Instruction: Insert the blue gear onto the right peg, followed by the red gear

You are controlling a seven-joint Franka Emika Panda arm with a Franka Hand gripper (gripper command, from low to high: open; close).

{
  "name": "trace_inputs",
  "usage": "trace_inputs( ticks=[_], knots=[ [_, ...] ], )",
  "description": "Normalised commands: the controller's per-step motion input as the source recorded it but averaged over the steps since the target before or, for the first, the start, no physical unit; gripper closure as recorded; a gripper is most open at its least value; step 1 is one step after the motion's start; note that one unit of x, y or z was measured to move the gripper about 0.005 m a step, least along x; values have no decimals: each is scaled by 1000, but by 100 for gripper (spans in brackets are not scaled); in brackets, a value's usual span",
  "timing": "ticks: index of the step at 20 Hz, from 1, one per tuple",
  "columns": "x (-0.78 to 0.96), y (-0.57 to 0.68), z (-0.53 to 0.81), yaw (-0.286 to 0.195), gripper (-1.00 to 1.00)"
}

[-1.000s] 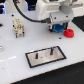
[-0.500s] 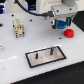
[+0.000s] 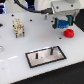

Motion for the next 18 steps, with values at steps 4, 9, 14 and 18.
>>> trace_inputs(
  ticks=[4, 9, 14, 18],
  knots=[
    [741, -278, 379, 0, 100],
    [766, -296, 321, 0, 100],
    [793, -315, 243, 0, 100],
    [793, -310, 187, 0, 100]
  ],
)
